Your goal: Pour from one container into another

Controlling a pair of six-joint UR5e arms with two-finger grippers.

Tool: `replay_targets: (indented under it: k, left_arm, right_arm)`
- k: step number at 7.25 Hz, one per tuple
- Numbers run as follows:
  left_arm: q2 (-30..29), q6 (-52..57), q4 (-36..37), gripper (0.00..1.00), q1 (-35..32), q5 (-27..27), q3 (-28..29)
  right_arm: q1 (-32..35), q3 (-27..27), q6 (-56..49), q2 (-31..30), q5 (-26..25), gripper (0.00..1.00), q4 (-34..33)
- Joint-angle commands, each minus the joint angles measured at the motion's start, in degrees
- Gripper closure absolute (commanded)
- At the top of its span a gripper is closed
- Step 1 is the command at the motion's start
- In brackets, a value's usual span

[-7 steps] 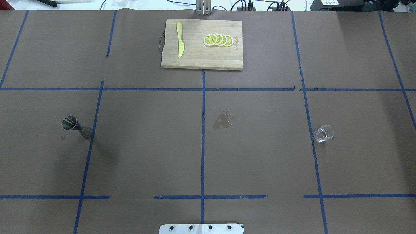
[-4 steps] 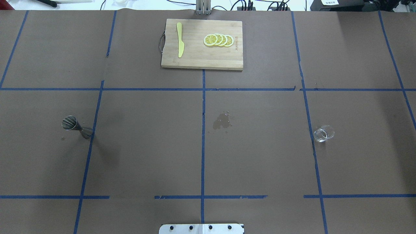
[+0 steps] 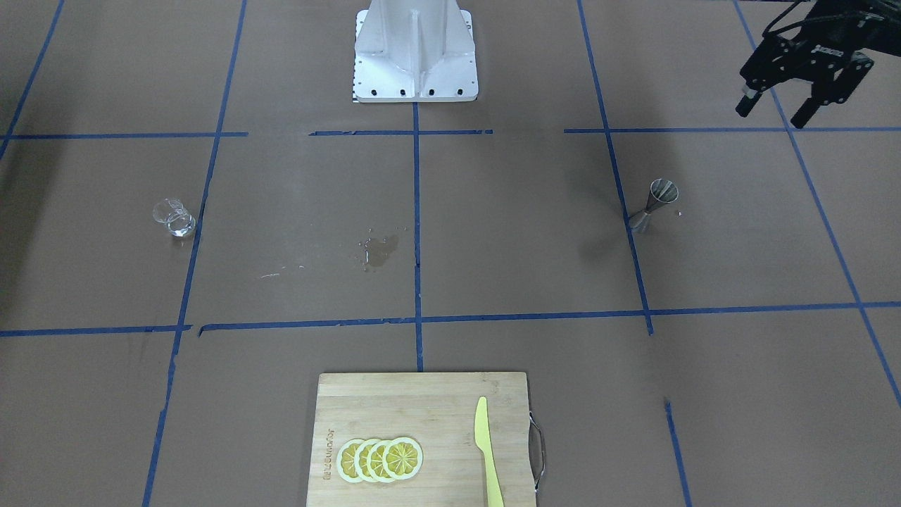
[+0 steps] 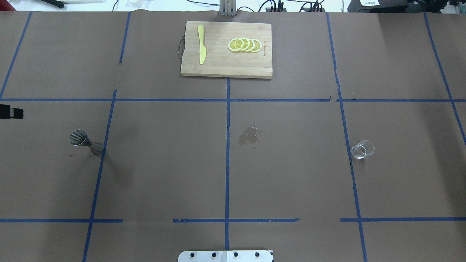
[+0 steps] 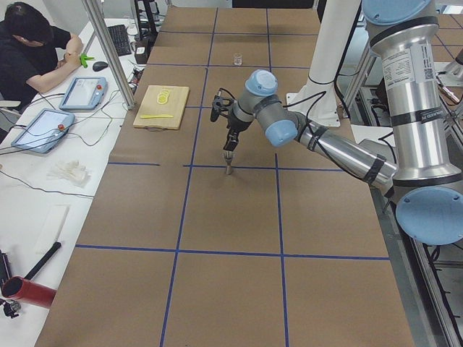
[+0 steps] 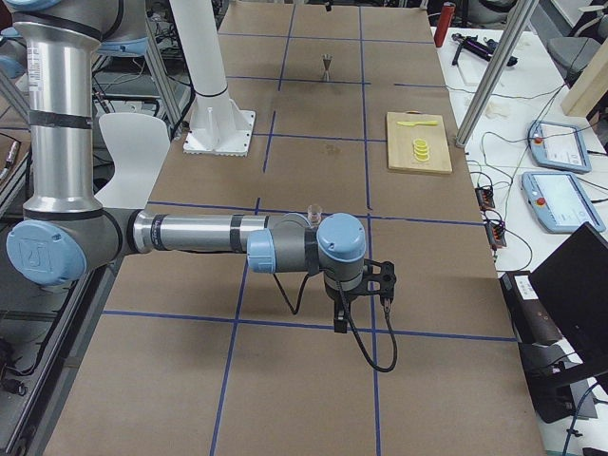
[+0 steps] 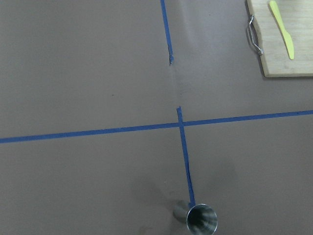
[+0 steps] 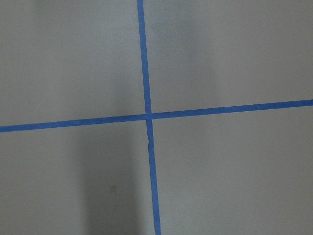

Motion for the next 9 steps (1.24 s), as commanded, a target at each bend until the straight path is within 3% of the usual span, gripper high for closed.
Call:
replay_targets:
  k: [1, 3, 5, 7, 8, 9]
  left_arm:
    - [2.4, -12.7, -5.1, 0.01, 14.2, 16.1, -1.0]
    - [3.9, -20.5, -5.0, 0.01, 26.4, 30.7, -1.3]
    - [4.8, -30.5, -0.3, 0.01, 39.6, 45.3, -1.3]
    - [3.7, -41.2, 12.6, 0.01, 47.8, 55.1, -3.4]
    - [-0.7, -47.2, 21.9, 0.01, 51.0, 59.5, -3.2]
    - [-8.9, -53.1, 32.9, 0.01, 52.5, 59.9, -1.5]
  right_arm:
    - [-0.1, 0.4, 2.4, 0.5, 5.1, 0.0, 0.0]
    - [-2.3, 3.8, 4.9, 0.9, 6.7, 0.0, -0.2]
    - [-6.3, 6.1, 5.6, 0.9, 1.2, 0.0, -0.4]
    - [-6.5, 7.9, 6.1, 0.6, 0.3, 0.0, -0.6]
    - [-6.5, 9.4, 6.8, 0.2, 0.3, 0.0, -0.6]
    - [-6.9, 13.3, 9.4, -0.9, 0.3, 0.0, -0.7]
